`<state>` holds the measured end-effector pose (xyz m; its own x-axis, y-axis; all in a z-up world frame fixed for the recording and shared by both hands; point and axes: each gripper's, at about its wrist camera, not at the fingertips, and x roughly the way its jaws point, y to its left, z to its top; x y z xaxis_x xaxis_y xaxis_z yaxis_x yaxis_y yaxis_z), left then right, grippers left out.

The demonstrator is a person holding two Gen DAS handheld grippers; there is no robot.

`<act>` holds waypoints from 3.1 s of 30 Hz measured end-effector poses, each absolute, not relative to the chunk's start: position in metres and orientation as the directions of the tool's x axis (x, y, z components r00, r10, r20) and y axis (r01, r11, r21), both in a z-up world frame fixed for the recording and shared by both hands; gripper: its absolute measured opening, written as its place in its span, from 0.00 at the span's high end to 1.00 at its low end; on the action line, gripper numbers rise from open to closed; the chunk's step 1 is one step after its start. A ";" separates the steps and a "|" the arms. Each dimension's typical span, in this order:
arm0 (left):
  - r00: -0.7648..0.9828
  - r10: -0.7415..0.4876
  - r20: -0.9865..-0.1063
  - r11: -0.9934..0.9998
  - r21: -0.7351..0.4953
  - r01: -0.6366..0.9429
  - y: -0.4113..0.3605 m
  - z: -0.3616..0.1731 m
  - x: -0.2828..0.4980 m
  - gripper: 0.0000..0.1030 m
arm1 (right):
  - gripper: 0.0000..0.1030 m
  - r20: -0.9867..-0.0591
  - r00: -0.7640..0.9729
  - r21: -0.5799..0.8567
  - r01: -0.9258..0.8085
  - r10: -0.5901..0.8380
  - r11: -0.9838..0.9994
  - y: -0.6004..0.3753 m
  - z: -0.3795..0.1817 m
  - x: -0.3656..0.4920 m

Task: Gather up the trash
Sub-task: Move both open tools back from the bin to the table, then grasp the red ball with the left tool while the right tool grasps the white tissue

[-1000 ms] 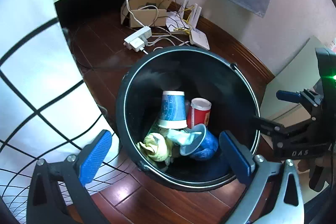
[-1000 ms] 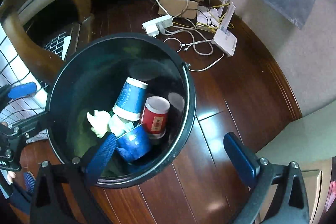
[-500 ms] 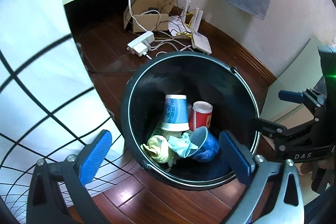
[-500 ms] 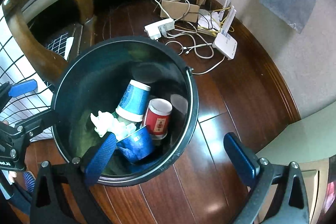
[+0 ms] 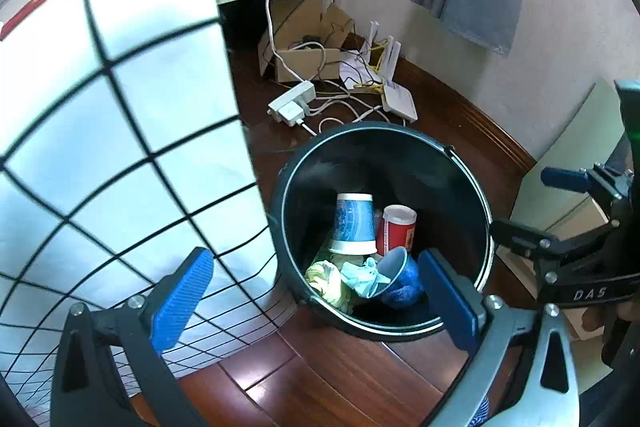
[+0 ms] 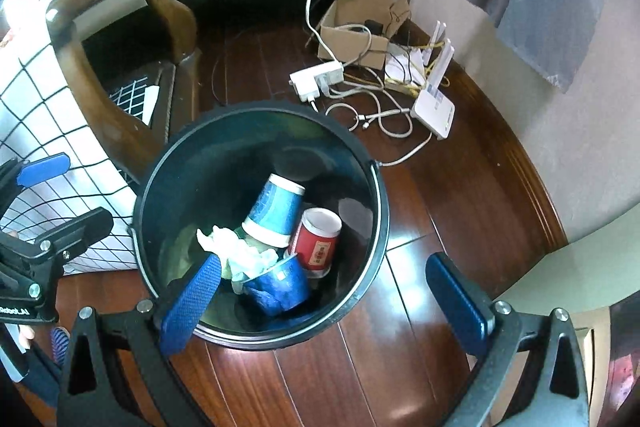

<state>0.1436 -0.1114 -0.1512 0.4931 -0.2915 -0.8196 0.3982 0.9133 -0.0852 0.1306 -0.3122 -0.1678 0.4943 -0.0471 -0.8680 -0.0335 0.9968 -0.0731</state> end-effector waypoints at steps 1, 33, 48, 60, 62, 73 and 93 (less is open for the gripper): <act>0.496 -0.292 -0.818 0.914 -0.085 0.398 -0.110 -0.149 0.142 0.00 | 0.00 -0.864 0.502 -0.074 -0.035 -0.047 0.997 -0.310 -0.164 0.130; 0.722 -0.184 -0.667 0.976 -0.038 0.213 -0.011 -0.033 0.109 0.00 | 0.00 -0.686 0.726 -0.076 -0.133 0.045 0.988 -0.222 -0.042 0.116; 0.779 -0.077 -0.623 0.997 -0.037 0.069 0.066 -0.020 0.114 0.00 | 0.00 -0.603 0.778 -0.061 -0.264 0.175 0.963 -0.156 -0.015 0.127; 0.794 0.030 -0.607 0.993 -0.071 -0.092 0.165 -0.017 0.122 0.00 | 0.00 -0.625 0.721 -0.038 -0.411 0.299 0.911 -0.063 -0.010 0.158; 0.788 0.034 -0.614 0.991 -0.082 -0.106 0.179 -0.015 0.127 0.00 | 0.00 -0.619 0.719 -0.042 -0.433 0.317 0.900 -0.047 -0.006 0.166; 0.758 0.060 -0.650 0.977 -0.118 -0.178 0.242 -0.016 0.184 0.01 | 0.10 -0.631 0.656 -0.059 -0.573 0.414 0.817 0.054 0.005 0.247; 0.726 0.038 -0.687 0.993 -0.057 -0.106 0.270 -0.033 0.295 0.09 | 0.43 -0.754 0.562 -0.054 -0.567 0.339 0.822 0.133 -0.050 0.408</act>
<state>0.2946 0.2696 -0.0333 0.7260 0.0383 -0.6866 -0.1058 0.9928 -0.0566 0.4080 0.1332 -0.0500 0.5625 0.3388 -0.7542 -0.5671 0.8219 -0.0538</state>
